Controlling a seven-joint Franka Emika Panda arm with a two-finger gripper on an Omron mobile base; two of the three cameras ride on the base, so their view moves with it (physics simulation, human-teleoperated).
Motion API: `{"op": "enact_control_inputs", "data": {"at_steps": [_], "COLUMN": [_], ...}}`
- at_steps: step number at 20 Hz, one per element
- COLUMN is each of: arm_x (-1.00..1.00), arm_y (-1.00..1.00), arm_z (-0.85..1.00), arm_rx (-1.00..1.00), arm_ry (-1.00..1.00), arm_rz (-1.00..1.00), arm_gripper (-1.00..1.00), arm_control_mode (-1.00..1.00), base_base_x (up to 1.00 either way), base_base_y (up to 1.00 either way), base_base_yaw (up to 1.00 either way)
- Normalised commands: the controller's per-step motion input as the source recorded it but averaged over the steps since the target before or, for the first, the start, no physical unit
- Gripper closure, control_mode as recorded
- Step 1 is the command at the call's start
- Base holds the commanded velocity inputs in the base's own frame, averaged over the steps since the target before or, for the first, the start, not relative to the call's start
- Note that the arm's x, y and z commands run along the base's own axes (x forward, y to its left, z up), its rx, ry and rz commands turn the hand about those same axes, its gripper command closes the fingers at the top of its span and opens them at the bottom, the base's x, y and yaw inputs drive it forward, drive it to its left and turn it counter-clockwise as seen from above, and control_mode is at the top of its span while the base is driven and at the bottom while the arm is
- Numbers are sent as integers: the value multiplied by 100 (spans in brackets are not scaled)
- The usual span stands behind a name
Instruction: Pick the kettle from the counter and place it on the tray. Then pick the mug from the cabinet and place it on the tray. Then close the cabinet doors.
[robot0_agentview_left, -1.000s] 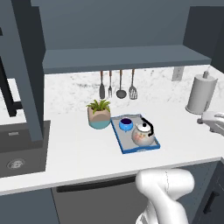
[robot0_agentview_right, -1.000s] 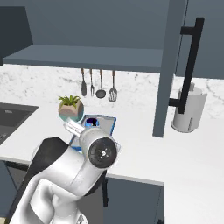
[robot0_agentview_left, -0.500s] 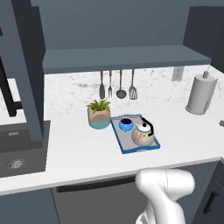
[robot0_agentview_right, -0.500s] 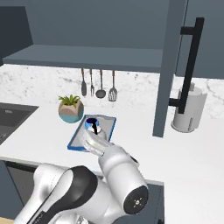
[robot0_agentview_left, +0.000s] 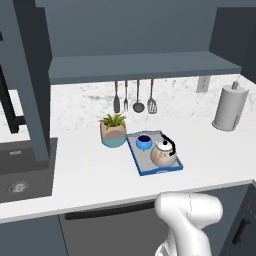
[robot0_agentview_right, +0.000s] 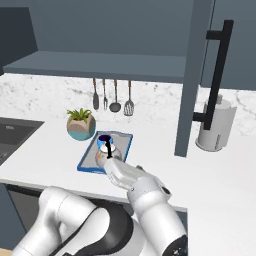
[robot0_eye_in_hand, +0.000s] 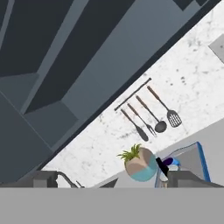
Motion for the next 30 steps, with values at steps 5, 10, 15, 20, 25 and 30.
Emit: {"op": "enact_control_inputs", "data": {"at_steps": [5,10,15,20,25,30], "arm_x": [-13,-23,-11,-2,0,9], "arm_y": [-44,-50,-53,-47,-41,-51], "arm_z": [7,12,25,28,-2,-15], "arm_rx": [-8,-6,-5,-7,-5,-1], "arm_ry": [-12,-12,-11,-2,0,0], "arm_rz": [0,0,0,0,0,0], "arm_gripper": [-100,-100,-100,-100,-100,-100], "arm_control_mode": [-100,-100,-100,-100,-100,-100], "base_base_x": [0,0,0,0,0,0], "base_base_y": [0,0,0,0,0,0], "base_base_yaw": [0,0,0,0,0,0]}}
